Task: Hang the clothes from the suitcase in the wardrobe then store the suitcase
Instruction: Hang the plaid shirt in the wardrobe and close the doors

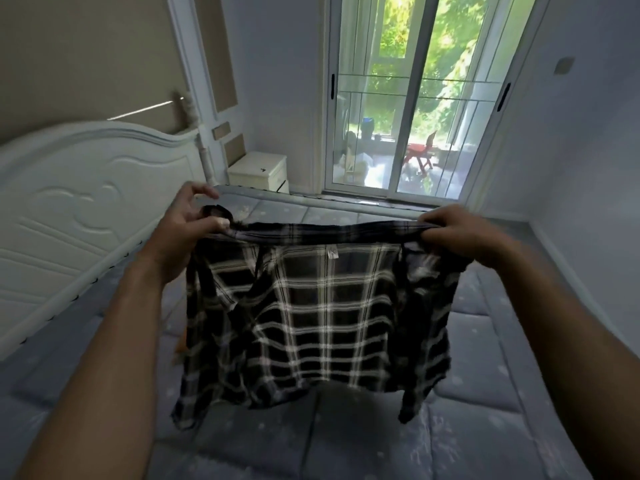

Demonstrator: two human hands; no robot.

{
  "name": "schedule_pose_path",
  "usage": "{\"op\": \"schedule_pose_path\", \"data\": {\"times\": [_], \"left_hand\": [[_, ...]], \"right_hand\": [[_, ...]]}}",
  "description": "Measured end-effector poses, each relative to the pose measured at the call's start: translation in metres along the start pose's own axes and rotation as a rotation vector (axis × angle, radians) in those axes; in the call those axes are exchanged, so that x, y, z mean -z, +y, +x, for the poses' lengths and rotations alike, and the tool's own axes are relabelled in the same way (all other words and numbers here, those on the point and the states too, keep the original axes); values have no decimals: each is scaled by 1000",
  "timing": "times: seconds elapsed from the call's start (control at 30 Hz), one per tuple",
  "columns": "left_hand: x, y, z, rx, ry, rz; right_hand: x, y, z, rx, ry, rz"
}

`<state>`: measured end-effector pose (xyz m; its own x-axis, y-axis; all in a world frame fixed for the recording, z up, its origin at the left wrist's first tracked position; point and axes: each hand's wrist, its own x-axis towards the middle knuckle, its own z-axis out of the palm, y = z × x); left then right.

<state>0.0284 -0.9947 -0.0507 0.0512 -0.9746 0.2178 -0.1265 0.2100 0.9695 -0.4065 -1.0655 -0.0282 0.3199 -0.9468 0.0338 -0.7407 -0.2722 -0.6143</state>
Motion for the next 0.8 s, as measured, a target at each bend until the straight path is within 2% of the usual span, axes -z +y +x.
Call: {"op": "schedule_pose_path", "data": {"times": [0.1,0.17,0.27,0.4,0.63,0.8], "left_hand": [[13,10,-20,101,-149,307],[19,12,-26,145,-170,429],[25,3,-28,287,-185,521],[24,-30,-16,438,-228,645],[-7,-127,-1,547,-403,535],[-36,-222,10,596,-425,584]], "right_hand": [[14,-4,-9,-41,-327,122],[14,-3,-11,-57,-525,43],[8,-4,-15,-56,-666,7],[-10,11,-8,-191,-646,141],[-89,71,14,-354,-780,141],[-162,145,31,-473,-481,84]]}}
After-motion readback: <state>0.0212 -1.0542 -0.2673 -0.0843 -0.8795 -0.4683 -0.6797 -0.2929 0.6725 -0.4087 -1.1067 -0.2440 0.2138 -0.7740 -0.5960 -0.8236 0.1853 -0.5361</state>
